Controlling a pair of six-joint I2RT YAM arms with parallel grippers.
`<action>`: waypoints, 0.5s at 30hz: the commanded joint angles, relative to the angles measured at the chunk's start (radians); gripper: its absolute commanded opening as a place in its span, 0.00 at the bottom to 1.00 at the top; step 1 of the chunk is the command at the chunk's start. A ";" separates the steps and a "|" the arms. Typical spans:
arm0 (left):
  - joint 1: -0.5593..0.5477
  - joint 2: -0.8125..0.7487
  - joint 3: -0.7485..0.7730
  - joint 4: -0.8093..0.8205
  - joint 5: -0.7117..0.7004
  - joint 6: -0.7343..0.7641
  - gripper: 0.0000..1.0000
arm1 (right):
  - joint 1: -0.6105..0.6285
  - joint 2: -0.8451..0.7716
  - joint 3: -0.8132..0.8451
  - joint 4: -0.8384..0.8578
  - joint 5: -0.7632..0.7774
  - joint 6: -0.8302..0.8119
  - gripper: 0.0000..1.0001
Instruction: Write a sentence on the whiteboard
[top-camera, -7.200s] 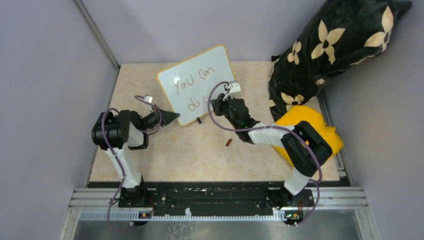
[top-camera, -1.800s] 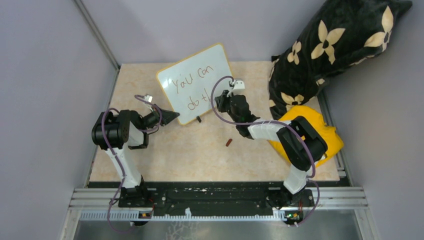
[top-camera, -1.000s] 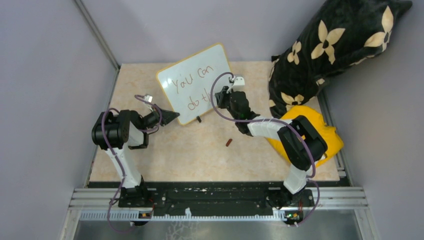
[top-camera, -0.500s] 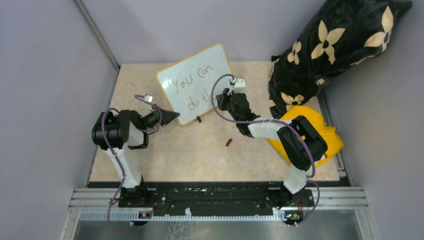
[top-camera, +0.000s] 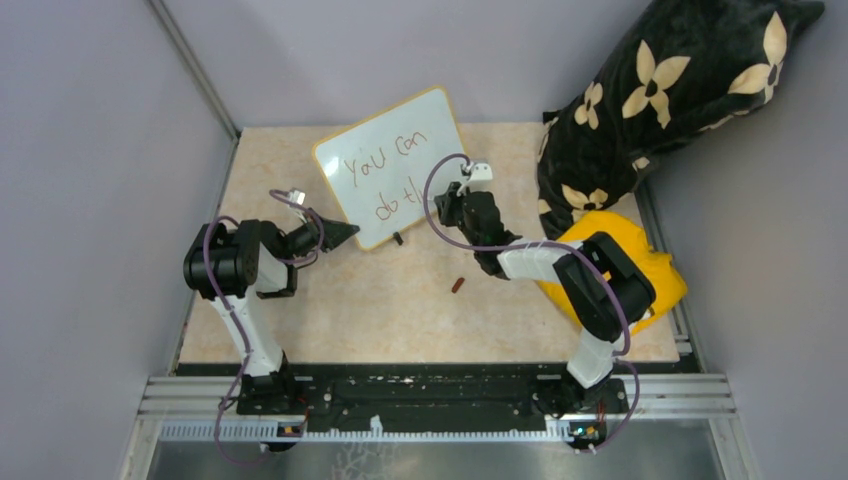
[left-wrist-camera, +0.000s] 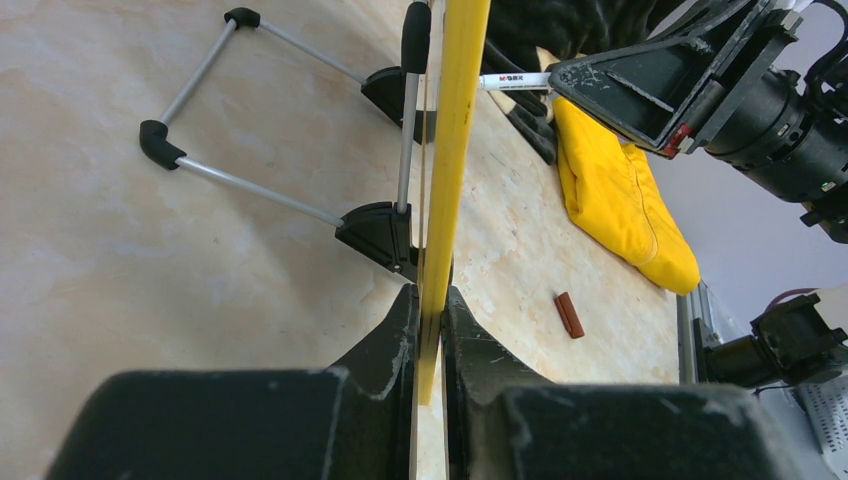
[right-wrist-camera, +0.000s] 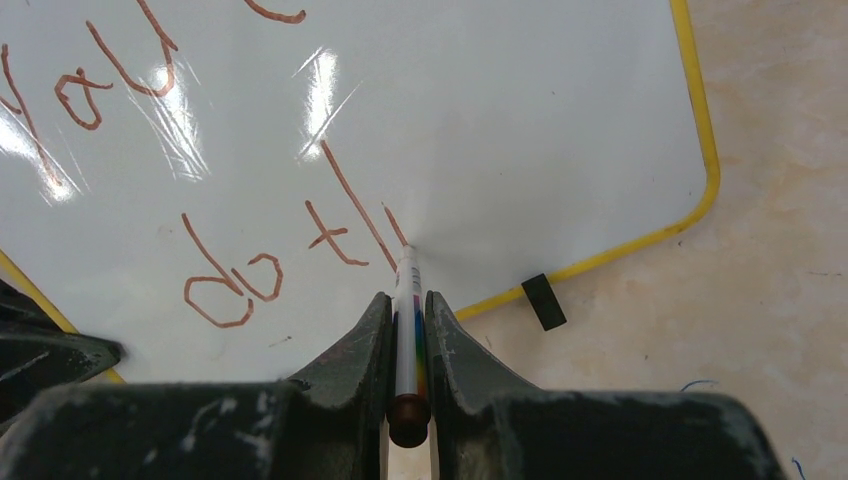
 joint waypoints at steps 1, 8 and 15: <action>-0.010 0.010 0.009 0.037 0.020 -0.016 0.00 | -0.011 -0.043 -0.009 0.022 0.007 0.004 0.00; -0.010 0.010 0.010 0.037 0.021 -0.016 0.00 | -0.007 -0.077 0.008 0.029 -0.013 0.010 0.00; -0.009 0.010 0.010 0.037 0.021 -0.016 0.00 | 0.009 -0.087 0.044 0.024 -0.028 0.006 0.00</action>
